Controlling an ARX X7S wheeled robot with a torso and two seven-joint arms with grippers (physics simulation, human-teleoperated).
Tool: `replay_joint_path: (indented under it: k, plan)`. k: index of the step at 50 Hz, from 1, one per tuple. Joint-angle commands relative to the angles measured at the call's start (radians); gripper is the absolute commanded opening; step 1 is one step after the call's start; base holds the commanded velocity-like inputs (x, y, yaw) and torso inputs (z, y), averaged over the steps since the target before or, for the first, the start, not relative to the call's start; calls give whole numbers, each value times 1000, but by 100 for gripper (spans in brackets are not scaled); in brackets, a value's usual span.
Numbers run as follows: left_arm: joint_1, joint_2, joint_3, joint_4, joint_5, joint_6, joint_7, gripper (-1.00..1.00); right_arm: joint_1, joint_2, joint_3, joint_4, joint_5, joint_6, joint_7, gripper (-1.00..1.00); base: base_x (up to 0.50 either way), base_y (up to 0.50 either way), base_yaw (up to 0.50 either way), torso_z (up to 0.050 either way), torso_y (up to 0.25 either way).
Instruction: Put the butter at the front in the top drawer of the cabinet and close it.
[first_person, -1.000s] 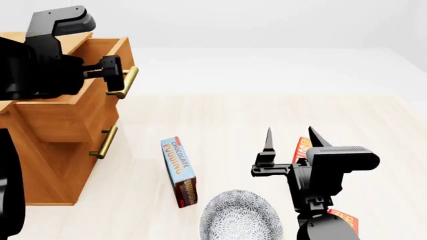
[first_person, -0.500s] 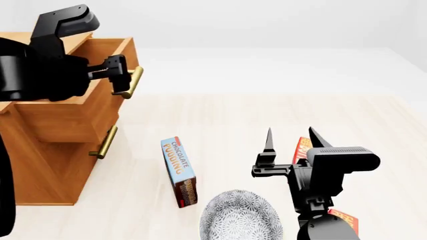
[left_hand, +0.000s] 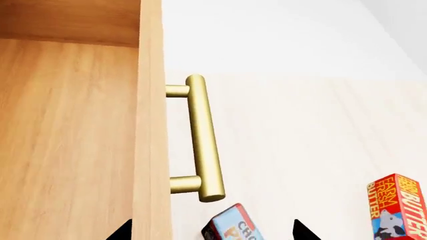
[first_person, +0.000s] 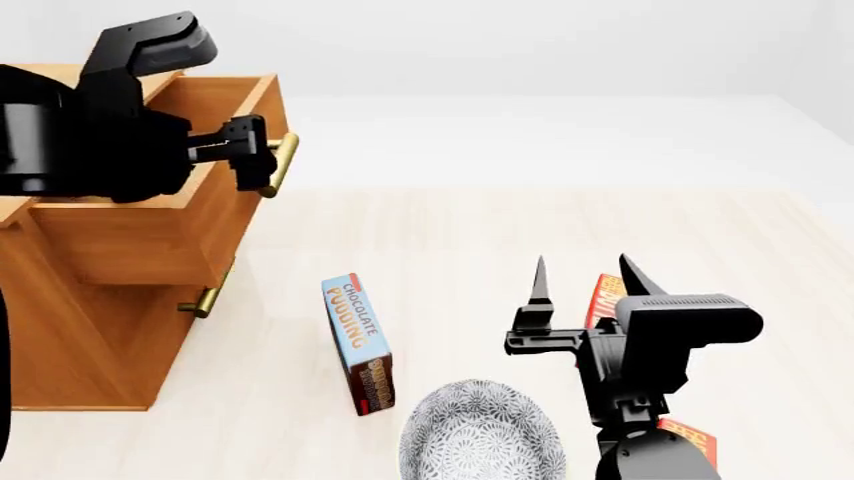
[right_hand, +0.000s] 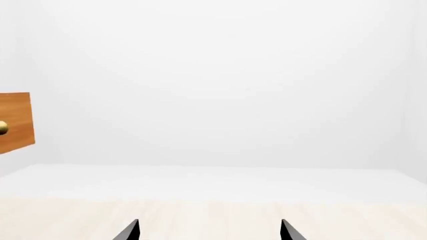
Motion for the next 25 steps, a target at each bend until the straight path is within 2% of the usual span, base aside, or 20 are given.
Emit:
replay_joint_path:
  k: [1,25]
  plan:
    - [1,1,39,-19,-125,-5,24,100,1,4,-3,1,5,0,5,100,0,0,0,0,0]
    - [19,18,62,-28,-271,26,32,100,5,12,-13,4,13,-3,13,100,0,0,0,0,0]
